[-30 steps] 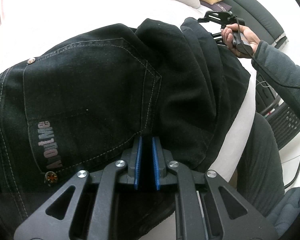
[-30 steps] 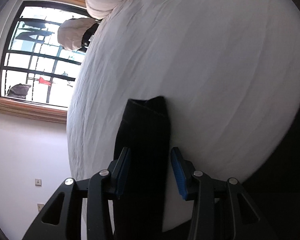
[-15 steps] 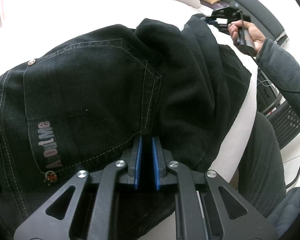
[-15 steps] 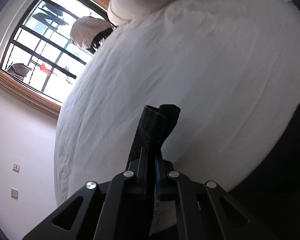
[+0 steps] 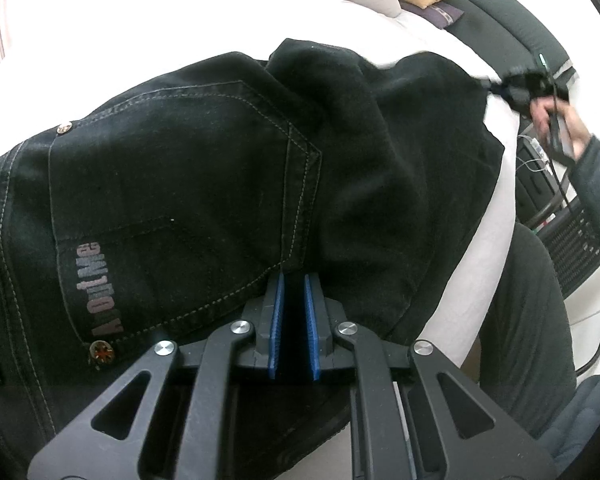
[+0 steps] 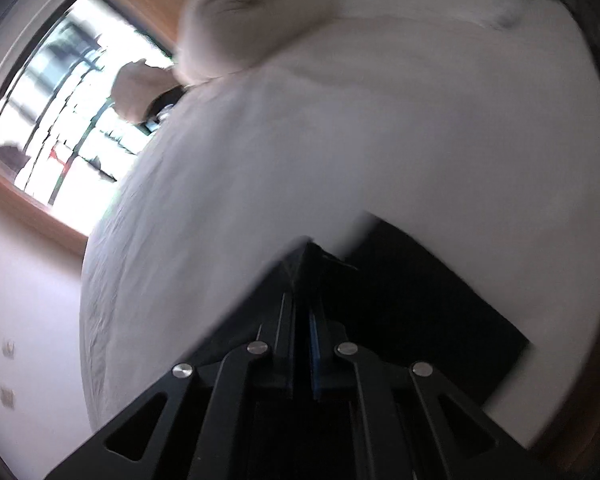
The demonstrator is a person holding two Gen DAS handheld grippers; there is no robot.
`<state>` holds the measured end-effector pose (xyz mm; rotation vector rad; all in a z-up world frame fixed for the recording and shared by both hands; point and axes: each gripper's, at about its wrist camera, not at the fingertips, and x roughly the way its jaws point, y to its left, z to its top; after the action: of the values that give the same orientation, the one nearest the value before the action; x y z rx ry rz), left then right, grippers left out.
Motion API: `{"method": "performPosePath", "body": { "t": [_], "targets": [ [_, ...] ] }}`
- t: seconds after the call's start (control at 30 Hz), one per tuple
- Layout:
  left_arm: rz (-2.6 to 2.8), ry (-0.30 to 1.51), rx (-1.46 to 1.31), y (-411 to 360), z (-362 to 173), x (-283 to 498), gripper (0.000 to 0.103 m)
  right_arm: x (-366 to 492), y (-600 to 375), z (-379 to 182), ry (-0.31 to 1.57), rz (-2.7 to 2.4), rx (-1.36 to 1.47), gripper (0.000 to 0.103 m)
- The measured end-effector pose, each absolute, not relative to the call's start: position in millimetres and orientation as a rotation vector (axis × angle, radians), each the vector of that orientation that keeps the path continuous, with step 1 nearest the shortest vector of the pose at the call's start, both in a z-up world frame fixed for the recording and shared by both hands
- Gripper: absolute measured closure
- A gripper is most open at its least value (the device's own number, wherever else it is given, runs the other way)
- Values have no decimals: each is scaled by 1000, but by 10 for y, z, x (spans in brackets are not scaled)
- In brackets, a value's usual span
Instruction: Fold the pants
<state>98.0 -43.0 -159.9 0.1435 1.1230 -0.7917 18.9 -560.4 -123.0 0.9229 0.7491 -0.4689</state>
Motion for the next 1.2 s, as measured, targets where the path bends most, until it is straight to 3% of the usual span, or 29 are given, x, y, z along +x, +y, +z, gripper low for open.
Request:
{"method": "performPosePath", "body": {
  "t": [0.23, 0.43, 0.8, 0.9, 1.07, 1.2],
  "targets": [
    [-785, 1122, 161, -473, -1583, 976, 93, -351, -5549, -1341, 696, -529, 979, 97],
    [-782, 1121, 155, -473, -1585, 988, 93, -207, -5525, -1099, 662, -465, 936, 97],
    [-780, 1111, 118, -391, -1622, 993, 93, 464, -5262, 75, 467, -221, 786, 97],
    [-781, 1106, 123, -372, -1627, 984, 93, 192, -5344, -221, 480, -291, 809, 97],
    [-790, 1115, 118, -356, -1626, 1000, 93, -639, -5679, -1390, 607, -510, 1012, 97],
    [-789, 1126, 122, -379, -1616, 1019, 93, -958, -5701, -1977, 675, -590, 1106, 97]
  ]
}}
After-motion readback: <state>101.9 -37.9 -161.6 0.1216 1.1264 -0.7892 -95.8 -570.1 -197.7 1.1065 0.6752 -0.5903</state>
